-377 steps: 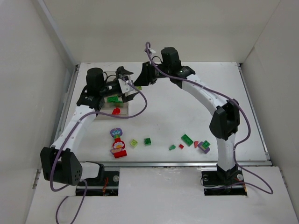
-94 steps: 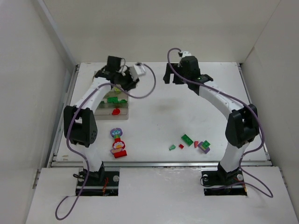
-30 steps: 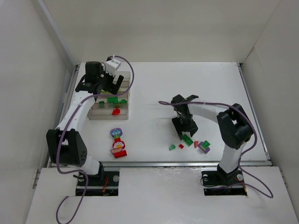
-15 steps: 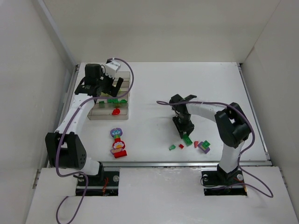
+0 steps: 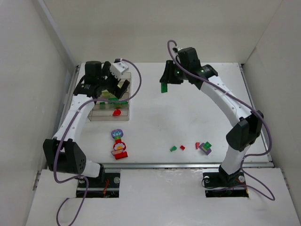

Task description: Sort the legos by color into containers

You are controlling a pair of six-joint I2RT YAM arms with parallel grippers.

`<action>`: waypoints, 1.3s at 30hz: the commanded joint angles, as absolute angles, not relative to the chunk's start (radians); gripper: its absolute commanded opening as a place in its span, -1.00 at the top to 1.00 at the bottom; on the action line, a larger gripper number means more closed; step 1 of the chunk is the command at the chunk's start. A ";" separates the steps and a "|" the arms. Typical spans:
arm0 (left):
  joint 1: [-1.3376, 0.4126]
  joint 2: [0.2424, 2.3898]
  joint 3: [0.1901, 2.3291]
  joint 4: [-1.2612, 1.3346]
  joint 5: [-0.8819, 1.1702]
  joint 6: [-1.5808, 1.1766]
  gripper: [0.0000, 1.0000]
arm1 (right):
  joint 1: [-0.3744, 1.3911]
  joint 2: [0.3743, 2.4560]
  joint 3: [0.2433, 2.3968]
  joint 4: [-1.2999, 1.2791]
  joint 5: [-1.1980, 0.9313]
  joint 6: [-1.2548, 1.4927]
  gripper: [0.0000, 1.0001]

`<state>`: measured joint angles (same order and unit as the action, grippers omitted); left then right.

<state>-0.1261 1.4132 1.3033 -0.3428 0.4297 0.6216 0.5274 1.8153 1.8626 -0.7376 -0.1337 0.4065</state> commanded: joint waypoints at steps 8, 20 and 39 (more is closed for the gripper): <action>-0.322 1.468 1.443 -0.154 0.724 0.171 -1.00 | 0.568 1.787 1.901 -0.364 -0.147 0.678 1.00; -0.341 1.543 1.488 -0.071 0.733 0.000 -0.39 | 0.614 1.790 1.868 -0.311 -0.129 0.741 1.00; -0.156 1.534 1.388 -0.245 0.483 0.389 1.00 | 0.528 1.881 1.849 -0.333 -0.281 0.741 -0.92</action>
<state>-0.2600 1.5620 1.4273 -0.2070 0.5732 0.2031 0.5724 1.8809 1.8545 -0.3401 -0.2481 0.7383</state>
